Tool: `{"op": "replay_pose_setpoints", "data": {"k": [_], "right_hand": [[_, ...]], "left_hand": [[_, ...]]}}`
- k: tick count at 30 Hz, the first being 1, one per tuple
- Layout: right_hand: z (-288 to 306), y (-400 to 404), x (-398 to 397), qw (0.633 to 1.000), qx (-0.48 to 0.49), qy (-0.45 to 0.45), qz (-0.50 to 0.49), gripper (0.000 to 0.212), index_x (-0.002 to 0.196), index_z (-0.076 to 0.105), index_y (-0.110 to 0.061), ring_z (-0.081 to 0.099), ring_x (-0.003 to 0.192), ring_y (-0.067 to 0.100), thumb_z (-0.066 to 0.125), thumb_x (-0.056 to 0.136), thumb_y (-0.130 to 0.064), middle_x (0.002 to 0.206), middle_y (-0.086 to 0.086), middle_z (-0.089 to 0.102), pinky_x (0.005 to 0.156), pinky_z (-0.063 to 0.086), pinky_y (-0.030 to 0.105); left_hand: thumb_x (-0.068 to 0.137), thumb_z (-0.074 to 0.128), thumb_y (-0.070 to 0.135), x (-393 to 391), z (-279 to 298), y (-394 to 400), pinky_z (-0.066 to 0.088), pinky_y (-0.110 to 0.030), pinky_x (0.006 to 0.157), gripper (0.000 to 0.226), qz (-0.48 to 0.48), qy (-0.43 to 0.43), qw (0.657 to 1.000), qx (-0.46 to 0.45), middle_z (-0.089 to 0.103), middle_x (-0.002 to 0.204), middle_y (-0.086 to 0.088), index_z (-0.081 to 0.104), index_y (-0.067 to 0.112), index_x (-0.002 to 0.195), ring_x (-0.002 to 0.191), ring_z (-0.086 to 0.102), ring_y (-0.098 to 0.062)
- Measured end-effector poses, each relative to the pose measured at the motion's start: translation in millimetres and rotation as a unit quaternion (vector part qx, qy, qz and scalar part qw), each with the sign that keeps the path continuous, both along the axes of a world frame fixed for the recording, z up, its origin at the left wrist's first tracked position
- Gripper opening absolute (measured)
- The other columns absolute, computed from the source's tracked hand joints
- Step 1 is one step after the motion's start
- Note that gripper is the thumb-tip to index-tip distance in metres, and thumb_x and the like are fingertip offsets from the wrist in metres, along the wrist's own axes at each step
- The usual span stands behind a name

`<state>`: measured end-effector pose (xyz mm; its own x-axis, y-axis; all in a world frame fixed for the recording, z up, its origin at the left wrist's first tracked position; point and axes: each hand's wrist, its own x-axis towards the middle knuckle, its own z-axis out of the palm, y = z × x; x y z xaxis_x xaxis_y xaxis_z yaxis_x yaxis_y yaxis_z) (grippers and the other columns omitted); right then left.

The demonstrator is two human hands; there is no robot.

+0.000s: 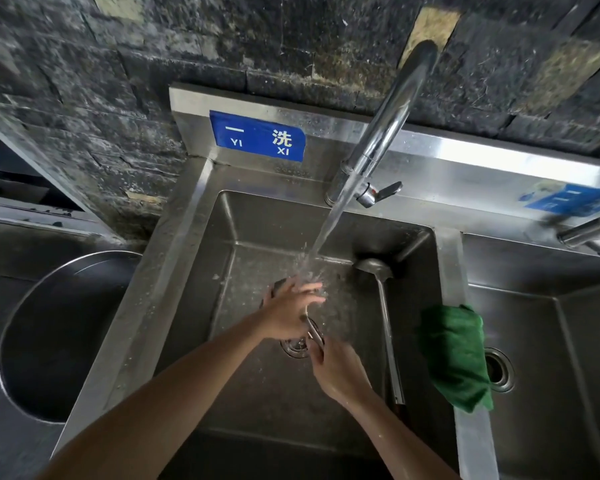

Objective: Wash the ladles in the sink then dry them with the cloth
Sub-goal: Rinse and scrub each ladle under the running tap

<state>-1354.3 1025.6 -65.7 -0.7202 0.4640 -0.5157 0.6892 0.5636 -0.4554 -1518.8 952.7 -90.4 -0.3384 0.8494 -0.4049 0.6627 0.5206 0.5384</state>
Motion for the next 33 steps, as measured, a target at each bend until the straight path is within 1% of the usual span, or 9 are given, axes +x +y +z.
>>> {"op": "replay_pose_setpoints", "data": {"k": [4,8,11,13,18,23,27,29,33], "right_hand": [[4.8,-1.7,26.0,0.999,0.024,0.033,-0.011,0.029,0.096,0.049,-0.03,0.064,0.059,0.007,0.038,0.104,-0.055,0.073,-0.006,0.064,0.047,0.045,0.023],[5.7,-11.8,17.8,0.999,0.023,0.036,-0.016,0.039,0.1,0.053,-0.02,0.071,0.076,0.024,0.037,0.104,-0.056,0.084,0.002,0.07,0.062,0.053,0.039],[9.1,-9.5,28.7,0.999,0.032,0.032,-0.001,0.043,0.101,0.055,-0.02,0.072,0.082,0.027,0.036,0.103,-0.058,0.088,0.004,0.071,0.066,0.053,0.04],[8.6,-6.6,38.2,0.998,0.05,0.023,0.017,0.044,0.103,0.056,-0.021,0.072,0.086,0.028,0.034,0.103,-0.06,0.092,0.003,0.072,0.068,0.053,0.039],[7.7,-12.9,28.7,0.999,0.041,0.013,0.013,0.044,0.106,0.057,-0.02,0.072,0.091,0.028,0.034,0.104,-0.058,0.097,0.003,0.071,0.073,0.056,0.04],[7.4,-14.4,32.4,0.998,0.058,0.015,0.033,0.044,0.104,0.056,-0.021,0.072,0.088,0.025,0.035,0.103,-0.06,0.095,-0.001,0.07,0.067,0.052,0.039],[4.0,-18.8,18.0,1.0,0.009,0.025,-0.012,0.04,0.105,0.059,-0.022,0.071,0.076,0.018,0.038,0.104,-0.056,0.087,-0.003,0.069,0.068,0.061,0.042],[-0.4,-21.2,11.3,0.999,-0.031,0.024,-0.036,0.034,0.1,0.058,-0.024,0.07,0.07,0.016,0.042,0.103,-0.053,0.081,-0.002,0.068,0.063,0.061,0.04],[-6.7,-17.2,-3.0,0.996,-0.057,0.032,-0.061,0.027,0.092,0.05,-0.022,0.07,0.074,0.026,0.049,0.1,-0.047,0.079,-0.002,0.066,0.063,0.054,0.042]], "left_hand": [[0.092,0.043,0.033,-10.1,10.6,11.5,0.047,-0.048,0.103,0.039,0.212,-0.185,0.958,0.055,0.049,0.147,0.006,0.064,0.03,0.124,0.128,0.052,-0.019],[0.098,0.019,0.051,15.8,7.0,10.4,0.051,-0.04,0.09,0.051,0.205,0.161,0.961,0.093,0.067,0.108,0.007,0.064,0.03,0.11,0.102,0.062,-0.014],[0.096,0.021,0.053,3.3,2.9,6.8,0.053,-0.029,0.07,0.053,0.203,0.111,0.97,0.08,0.068,0.099,0.007,0.067,0.029,0.106,0.084,0.063,-0.014],[0.101,0.026,0.047,-2.5,-2.1,8.1,0.054,-0.031,0.072,0.049,0.244,0.025,0.969,0.023,0.071,0.1,-0.002,0.068,0.023,0.101,0.083,0.063,-0.018],[0.09,0.038,0.047,35.1,-7.9,6.4,0.046,-0.041,0.091,0.037,0.167,0.212,0.961,0.066,0.066,0.119,0.008,0.064,0.034,0.113,0.109,0.059,-0.019],[0.094,0.025,0.051,11.2,-2.8,4.4,0.056,-0.036,0.076,0.049,0.316,0.072,0.946,0.017,0.067,0.101,0.004,0.069,0.029,0.104,0.092,0.065,-0.018],[0.09,0.038,0.038,43.5,-0.6,9.5,0.04,-0.045,0.103,0.037,0.228,0.225,0.946,0.045,0.063,0.121,0.005,0.065,0.03,0.114,0.119,0.054,-0.018],[0.091,0.044,0.034,34.6,0.1,6.8,0.036,-0.045,0.109,0.032,0.216,0.188,0.956,0.066,0.057,0.131,0.005,0.066,0.031,0.113,0.128,0.048,-0.018],[0.097,0.037,0.032,24.6,12.7,7.2,0.034,-0.053,0.112,0.04,0.439,0.059,0.896,0.036,0.03,0.152,-0.012,0.046,0.017,0.132,0.141,0.029,-0.03]]}}
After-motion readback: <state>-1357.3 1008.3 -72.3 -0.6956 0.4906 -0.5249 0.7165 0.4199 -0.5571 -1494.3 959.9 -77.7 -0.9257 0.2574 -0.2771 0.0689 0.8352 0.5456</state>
